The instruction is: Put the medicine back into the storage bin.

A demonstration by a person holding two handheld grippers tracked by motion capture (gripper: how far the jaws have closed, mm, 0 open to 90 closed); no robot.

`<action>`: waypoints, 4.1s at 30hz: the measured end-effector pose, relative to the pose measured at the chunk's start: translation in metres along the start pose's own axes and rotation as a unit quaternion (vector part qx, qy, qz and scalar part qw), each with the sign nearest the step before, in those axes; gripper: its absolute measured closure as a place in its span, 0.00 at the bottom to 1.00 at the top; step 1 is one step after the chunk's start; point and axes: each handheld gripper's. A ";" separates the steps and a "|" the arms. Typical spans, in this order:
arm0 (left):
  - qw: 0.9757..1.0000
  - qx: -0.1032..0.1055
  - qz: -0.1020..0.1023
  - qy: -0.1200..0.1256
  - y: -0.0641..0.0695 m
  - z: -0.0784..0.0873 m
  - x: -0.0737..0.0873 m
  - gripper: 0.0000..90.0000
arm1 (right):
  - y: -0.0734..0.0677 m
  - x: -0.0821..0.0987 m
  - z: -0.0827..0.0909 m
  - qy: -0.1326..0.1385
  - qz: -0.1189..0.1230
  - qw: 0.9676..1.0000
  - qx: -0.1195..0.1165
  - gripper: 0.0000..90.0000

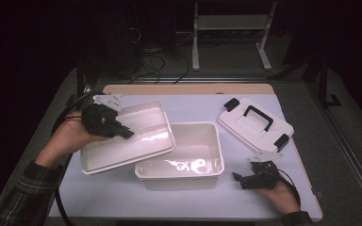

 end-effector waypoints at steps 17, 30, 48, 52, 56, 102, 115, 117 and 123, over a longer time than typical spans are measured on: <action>0.998 -0.025 0.063 0.017 0.000 0.027 0.064 0.99 | 0.000 0.000 0.000 0.000 0.001 1.000 0.000 0.13; 0.992 -0.049 0.114 0.022 -0.003 0.036 0.112 0.99 | 0.000 0.000 0.000 0.000 0.001 1.000 0.000 0.13; 0.989 -0.040 0.143 0.010 -0.024 -0.029 0.147 0.99 | 0.000 0.000 0.000 0.000 0.001 1.000 0.000 0.13; 0.988 -0.038 0.146 0.009 -0.027 -0.039 0.151 0.99 | 0.000 0.000 0.000 0.001 0.001 1.000 0.000 0.13; 0.989 -0.037 0.146 0.002 -0.028 -0.048 0.155 0.99 | 0.000 0.000 0.000 0.001 0.001 1.000 0.000 0.13; 0.977 -0.073 0.201 0.011 -0.050 -0.025 0.151 0.41 | 0.000 0.000 0.000 0.001 0.001 1.000 0.000 0.13; 0.966 -0.124 0.228 0.000 -0.086 -0.014 0.138 0.24 | 0.000 0.000 0.000 0.000 0.001 1.000 0.000 0.13; 0.964 -0.130 0.232 0.001 -0.092 -0.014 0.138 0.22 | 0.000 0.000 0.000 0.000 0.000 1.000 0.000 0.13; 0.958 -0.136 0.252 -0.002 -0.114 -0.014 0.143 0.20 | 0.000 0.000 0.000 0.000 0.000 1.000 0.000 0.13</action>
Point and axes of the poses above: each handheld gripper's, and its own axes: z roughly backward along the jaws, x roughly out of its underside, y roughly to its right, and after that the axes turned 12 degrees about x, right-handed
